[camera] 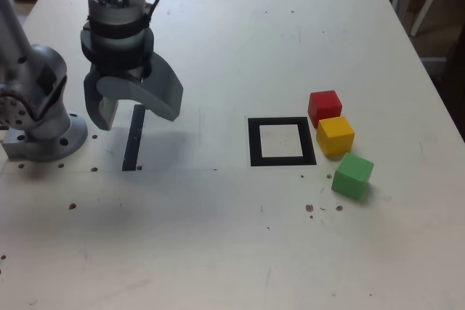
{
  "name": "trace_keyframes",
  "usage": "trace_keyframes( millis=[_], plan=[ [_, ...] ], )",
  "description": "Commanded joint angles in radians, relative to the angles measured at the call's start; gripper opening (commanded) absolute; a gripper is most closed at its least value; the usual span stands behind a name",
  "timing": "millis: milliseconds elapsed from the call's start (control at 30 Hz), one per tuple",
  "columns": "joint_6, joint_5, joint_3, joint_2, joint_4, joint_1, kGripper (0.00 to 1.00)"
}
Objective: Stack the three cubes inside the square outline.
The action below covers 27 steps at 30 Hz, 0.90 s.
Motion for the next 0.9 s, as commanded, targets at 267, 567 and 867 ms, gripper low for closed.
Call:
trace_keyframes(
  millis=[267,567,867],
  plan=[
    [-0.002,-0.026,-0.002,0.0,0.013,0.0,0.99],
    [-0.002,-0.026,-0.022,-0.001,0.017,0.0,0.99],
    [-0.002,-0.003,-0.145,0.03,0.051,0.0,0.99]
  ],
)
